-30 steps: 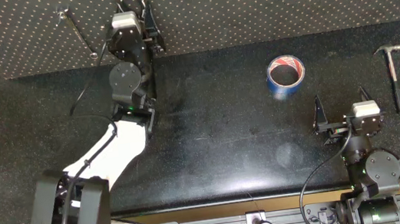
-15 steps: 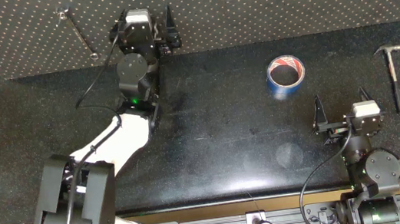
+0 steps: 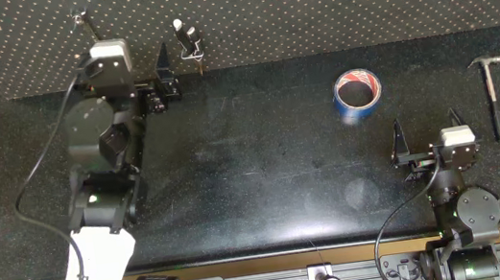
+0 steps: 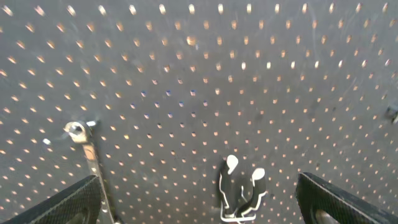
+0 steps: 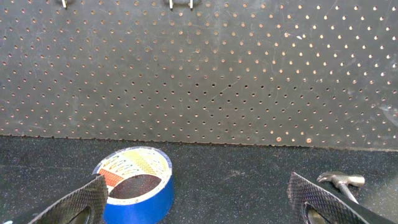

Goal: Place Tools Onto Pegboard

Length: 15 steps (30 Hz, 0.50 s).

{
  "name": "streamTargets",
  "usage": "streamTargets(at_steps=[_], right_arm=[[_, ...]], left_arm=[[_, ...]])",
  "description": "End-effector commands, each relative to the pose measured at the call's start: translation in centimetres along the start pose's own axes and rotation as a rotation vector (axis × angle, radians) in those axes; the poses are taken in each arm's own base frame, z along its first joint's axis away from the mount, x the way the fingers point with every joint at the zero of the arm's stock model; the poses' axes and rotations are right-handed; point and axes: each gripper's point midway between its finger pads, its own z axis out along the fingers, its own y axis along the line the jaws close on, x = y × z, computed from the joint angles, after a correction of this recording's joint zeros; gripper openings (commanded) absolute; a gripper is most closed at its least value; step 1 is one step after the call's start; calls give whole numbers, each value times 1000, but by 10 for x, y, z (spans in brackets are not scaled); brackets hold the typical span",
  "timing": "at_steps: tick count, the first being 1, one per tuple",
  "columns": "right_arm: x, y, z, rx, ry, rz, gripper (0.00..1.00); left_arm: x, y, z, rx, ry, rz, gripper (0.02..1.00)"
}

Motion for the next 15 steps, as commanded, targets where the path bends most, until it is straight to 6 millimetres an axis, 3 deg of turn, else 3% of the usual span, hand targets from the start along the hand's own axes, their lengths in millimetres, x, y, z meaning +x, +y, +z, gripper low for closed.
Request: streamTargets(at_steps=[1,3,6,12,15], right_arm=[[1,2,0,-10,0,-11,941],[1,2,0,-10,0,-11,941],[1,2,0,-10,0,-11,941],[1,2,0,-10,0,-11,941],[1,2,0,-10,0,-11,941]], left_arm=[[-9,7,-32,28,-45,-7,996],[6,16,-62,5,-88,-12,996],[36,21,-92,7,-132,-13,996],[85,20,-120,14,-217,-8,996],[112,21,-120,14,-231,-6,996]])
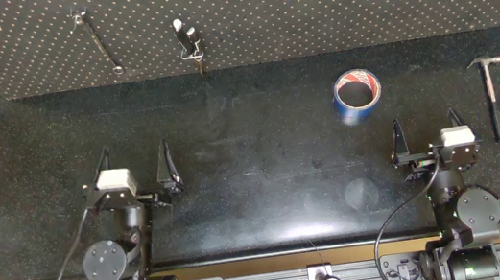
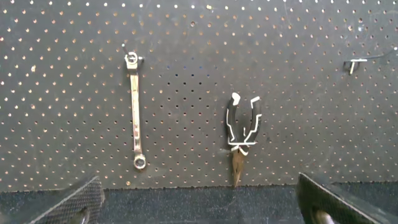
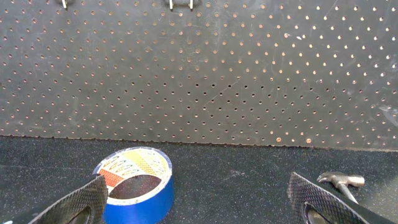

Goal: Place Tools Onto Pegboard

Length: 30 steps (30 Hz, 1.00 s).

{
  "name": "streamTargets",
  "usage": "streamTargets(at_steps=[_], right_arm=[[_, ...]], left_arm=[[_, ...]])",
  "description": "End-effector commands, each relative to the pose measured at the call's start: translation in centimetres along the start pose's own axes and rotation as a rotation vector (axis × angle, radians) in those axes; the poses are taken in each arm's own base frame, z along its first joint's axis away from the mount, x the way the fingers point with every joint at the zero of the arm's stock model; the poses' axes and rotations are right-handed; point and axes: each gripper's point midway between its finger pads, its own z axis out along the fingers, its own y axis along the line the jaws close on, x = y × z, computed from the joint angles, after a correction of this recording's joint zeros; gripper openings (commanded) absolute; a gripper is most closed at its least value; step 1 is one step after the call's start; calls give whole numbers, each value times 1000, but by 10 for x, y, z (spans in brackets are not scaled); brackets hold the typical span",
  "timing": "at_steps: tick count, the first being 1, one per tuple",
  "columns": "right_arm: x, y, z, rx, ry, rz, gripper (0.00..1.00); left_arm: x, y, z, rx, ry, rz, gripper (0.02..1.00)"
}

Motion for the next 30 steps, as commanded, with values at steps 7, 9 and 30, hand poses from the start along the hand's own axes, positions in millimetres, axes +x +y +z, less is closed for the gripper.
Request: streamTargets(at_steps=[7,9,30], right_arm=[[1,2,0,-10,0,-11,941],[1,2,0,-10,0,-11,941],[-33,5,5,-27,39,80,939]], left_arm=[[66,1,-6,8,99,-2,996],[67,1,-6,7,104,-2,996],[67,8,-6,-19,103,-3,996]])
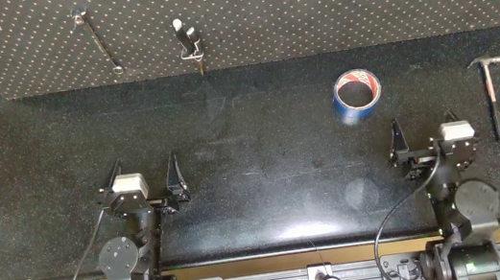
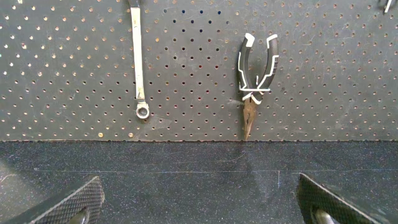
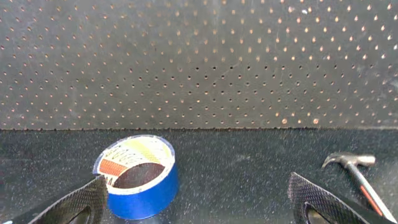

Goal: Place Tools Onto Pegboard

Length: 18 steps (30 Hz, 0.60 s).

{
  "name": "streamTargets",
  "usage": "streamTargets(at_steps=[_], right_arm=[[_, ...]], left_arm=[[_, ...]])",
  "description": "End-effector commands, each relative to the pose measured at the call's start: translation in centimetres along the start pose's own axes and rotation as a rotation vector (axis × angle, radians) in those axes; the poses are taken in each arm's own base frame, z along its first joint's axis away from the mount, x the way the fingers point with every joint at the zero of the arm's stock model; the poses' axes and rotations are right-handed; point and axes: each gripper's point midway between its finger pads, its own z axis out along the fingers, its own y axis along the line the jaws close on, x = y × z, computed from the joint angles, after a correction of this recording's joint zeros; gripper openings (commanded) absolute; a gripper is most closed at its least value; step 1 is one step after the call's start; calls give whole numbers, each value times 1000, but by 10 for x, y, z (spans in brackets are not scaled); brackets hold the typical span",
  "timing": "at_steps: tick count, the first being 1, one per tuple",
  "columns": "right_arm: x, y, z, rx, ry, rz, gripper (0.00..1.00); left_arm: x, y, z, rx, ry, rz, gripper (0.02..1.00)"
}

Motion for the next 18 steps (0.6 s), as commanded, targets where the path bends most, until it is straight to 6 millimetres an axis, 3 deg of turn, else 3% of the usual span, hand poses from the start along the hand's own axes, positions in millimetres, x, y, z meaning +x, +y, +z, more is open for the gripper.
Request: streamTargets(at_steps=[1,3,5,6,10,13,18], right_arm=[[-58,12,-1,-45,-35,21,941],[-100,31,6,-109,-34,14,941],[-113,49,17,-165,34,4,941],[-110,56,21,-184,85,-2,941],[-75,88,40,-245,381,7,941],[-37,98,48,-246,534,36,941],[-7,101,58,-216,716,44,941]], left_arm=[[0,-1,-1,10,-3,2,996],[0,-1,-1,10,-3,2,996],[0,-1,-1,10,-3,2,996],[0,-1,-1,10,-3,2,996],[0,-1,-1,10,-3,2,996],[0,-1,-1,10,-3,2,996],[0,-1,-1,10,-3,2,996]])
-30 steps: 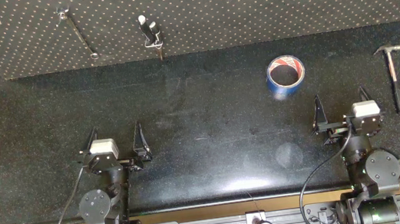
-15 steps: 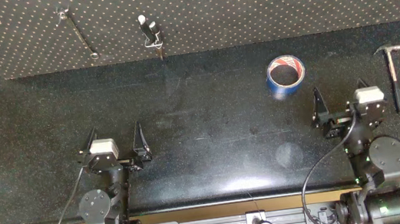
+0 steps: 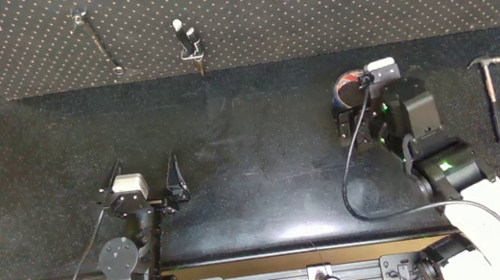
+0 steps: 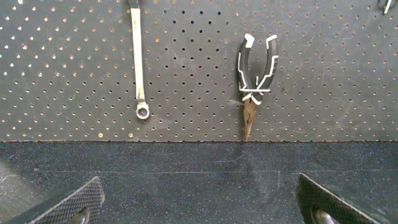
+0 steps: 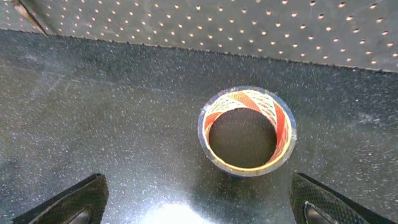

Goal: Place Tools Onto Pegboard

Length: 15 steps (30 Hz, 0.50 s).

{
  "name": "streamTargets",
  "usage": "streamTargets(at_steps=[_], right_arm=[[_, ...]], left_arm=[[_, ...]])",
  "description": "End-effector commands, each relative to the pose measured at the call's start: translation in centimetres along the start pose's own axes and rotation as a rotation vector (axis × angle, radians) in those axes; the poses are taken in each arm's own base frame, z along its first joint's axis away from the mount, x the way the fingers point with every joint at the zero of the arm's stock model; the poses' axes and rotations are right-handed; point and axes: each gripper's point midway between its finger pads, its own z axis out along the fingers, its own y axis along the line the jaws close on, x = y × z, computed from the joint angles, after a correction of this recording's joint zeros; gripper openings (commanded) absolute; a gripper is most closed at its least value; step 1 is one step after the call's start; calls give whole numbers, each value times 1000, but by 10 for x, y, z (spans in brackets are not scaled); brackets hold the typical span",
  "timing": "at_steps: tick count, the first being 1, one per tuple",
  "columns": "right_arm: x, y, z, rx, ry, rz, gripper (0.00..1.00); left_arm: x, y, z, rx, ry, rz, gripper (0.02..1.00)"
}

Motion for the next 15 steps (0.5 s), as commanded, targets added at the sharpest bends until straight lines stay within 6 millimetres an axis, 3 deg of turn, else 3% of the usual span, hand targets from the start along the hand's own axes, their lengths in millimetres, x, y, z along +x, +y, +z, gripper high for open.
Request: streamTargets(at_steps=[1,6,12,15], right_arm=[[-6,5,11,0,92,25,941],[23,2,38,14,265,29,941],[40,9,55,8,334,-6,941],[25,8,66,11,271,-37,943]], left_arm=[[0,-1,0,10,-1,2,996],[0,-1,0,10,-1,2,996],[0,-1,0,10,-1,2,996],[0,-1,0,10,-1,2,996]])
